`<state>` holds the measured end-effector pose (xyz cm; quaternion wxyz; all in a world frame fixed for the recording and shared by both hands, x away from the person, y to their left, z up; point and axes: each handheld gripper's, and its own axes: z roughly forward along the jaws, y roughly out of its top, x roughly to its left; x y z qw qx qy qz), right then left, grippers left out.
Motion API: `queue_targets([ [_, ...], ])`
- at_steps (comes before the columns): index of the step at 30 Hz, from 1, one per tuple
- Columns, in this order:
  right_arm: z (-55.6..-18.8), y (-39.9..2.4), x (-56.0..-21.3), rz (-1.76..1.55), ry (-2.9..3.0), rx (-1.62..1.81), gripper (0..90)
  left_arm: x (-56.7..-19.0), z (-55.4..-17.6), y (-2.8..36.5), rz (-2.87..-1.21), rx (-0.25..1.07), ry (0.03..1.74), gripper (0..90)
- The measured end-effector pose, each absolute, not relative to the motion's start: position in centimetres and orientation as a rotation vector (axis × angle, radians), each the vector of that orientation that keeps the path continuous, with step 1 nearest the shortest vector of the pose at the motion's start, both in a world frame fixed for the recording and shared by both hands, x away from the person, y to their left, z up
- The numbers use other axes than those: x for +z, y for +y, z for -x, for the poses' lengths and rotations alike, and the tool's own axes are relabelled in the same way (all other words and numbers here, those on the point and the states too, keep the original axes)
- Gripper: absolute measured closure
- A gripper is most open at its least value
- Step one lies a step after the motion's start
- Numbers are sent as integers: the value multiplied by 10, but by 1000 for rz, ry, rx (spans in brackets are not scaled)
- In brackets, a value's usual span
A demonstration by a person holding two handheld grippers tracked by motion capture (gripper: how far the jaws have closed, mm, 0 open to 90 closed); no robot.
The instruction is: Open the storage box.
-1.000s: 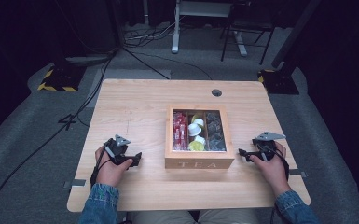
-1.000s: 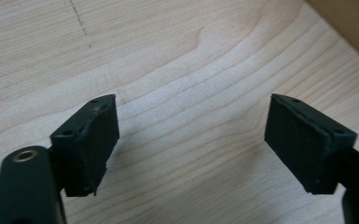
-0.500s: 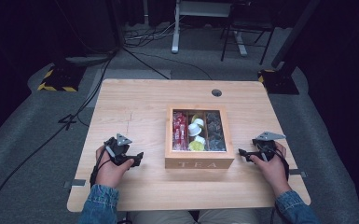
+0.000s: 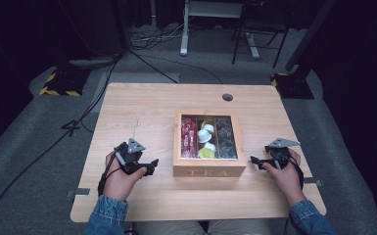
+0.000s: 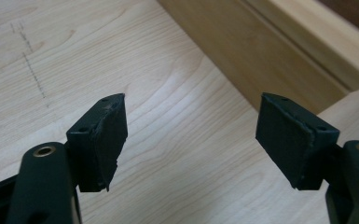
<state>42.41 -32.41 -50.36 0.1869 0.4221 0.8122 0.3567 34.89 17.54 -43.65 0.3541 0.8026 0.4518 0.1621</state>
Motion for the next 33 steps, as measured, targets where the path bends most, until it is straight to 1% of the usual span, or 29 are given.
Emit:
queue_targets([
  [5,-424,-324,-504,-1188,2286,1004,161,-425,-343,165,-2055,382,1120,279],
  [15,-424,-324,-504,-1188,2286,1004,161,-420,-337,149,-2043,365,1059,289],
  [21,-424,-324,-504,-1187,2286,1004,161,-422,-336,138,-2059,342,1041,288],
  [30,-424,-324,-504,-1188,2286,1004,161,-433,-336,117,-2099,262,977,286],
  [33,-424,-324,-504,-1187,2286,1004,161,-440,-337,112,-2111,251,967,315],
])
